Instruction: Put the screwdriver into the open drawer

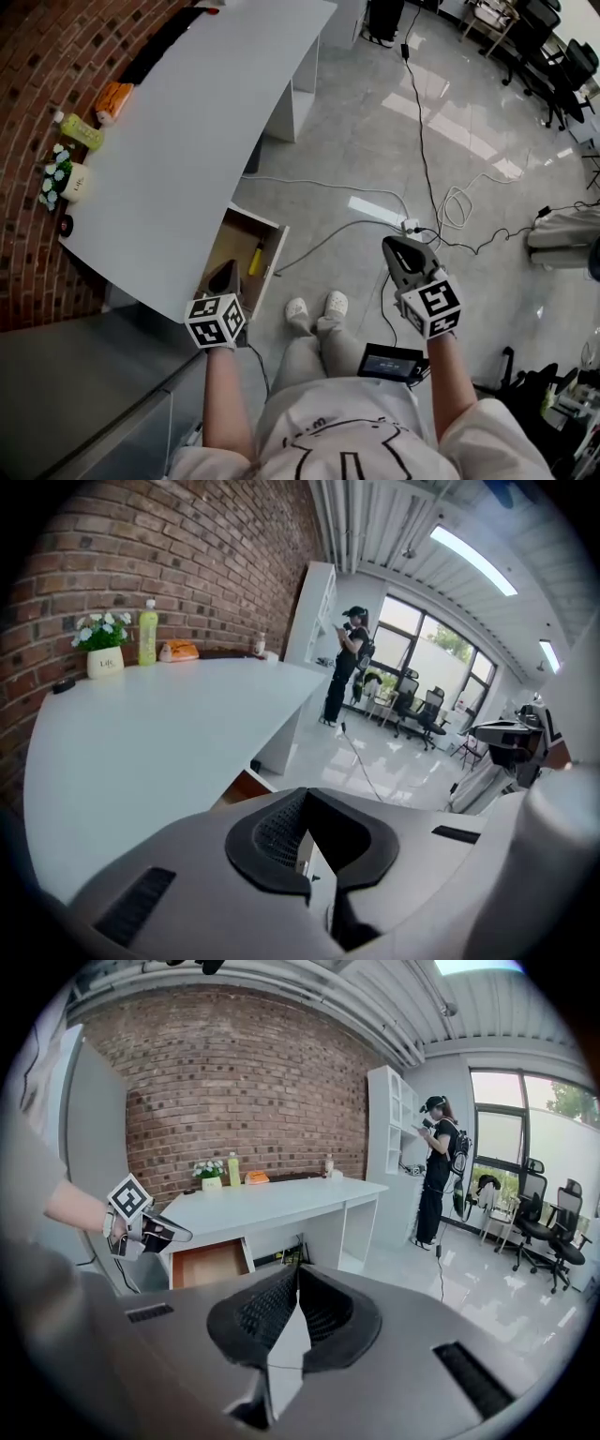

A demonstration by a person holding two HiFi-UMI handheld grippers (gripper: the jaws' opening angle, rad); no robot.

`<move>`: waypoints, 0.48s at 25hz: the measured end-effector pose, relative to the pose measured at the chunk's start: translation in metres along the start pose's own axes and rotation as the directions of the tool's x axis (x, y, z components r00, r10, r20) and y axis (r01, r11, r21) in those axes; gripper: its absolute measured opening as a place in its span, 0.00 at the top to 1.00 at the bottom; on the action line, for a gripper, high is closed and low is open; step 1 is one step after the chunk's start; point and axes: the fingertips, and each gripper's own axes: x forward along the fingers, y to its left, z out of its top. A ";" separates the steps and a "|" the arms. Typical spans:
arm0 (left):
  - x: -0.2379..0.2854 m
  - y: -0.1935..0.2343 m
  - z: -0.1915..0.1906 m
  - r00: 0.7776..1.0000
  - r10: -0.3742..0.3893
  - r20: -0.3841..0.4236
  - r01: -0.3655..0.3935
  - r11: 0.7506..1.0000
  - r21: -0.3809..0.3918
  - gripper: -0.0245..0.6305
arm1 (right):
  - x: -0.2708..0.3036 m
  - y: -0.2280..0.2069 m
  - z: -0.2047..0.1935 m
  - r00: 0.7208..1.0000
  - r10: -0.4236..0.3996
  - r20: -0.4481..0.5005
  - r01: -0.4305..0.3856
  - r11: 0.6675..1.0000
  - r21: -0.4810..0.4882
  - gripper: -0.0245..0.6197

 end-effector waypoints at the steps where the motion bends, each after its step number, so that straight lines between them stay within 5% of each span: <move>1: -0.006 -0.002 0.006 1.000 -0.001 0.013 0.001 1.000 0.011 0.94 | -0.004 0.001 0.003 1.000 -0.004 0.005 0.004 1.000 -0.001 0.93; 12: -0.052 -0.032 0.069 0.986 -0.033 0.162 0.015 0.994 0.110 0.94 | -0.037 -0.005 0.041 0.994 -0.067 0.086 0.067 0.998 0.008 0.93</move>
